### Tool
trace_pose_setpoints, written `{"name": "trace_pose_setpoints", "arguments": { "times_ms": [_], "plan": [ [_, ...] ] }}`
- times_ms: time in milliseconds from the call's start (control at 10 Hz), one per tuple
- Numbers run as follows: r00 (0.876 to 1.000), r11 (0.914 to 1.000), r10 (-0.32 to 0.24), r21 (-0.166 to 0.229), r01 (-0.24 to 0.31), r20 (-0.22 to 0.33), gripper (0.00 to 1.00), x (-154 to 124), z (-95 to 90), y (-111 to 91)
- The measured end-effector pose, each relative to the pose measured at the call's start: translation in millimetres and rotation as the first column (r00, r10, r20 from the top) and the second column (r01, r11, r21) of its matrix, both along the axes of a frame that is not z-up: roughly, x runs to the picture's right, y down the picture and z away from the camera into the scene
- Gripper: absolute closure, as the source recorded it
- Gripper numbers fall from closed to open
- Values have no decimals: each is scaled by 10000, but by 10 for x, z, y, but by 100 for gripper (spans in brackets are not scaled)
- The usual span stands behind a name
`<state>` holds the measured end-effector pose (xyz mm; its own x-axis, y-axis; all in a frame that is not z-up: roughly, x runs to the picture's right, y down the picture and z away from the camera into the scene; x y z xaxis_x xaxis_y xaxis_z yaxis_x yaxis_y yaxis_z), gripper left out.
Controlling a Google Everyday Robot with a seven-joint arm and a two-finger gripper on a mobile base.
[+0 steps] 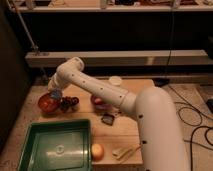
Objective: Wipe red bowl with sponge
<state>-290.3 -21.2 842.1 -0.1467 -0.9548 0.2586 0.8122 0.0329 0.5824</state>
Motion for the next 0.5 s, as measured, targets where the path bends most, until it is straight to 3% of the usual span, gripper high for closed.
{"name": "trace_pose_setpoints", "arguments": {
  "times_ms": [300, 500],
  "plan": [
    [9999, 9999, -97, 24, 98, -55, 100, 15, -10, 18],
    [9979, 9978, -605, 302, 598, 218, 100, -230, -37, 169]
  ]
}}
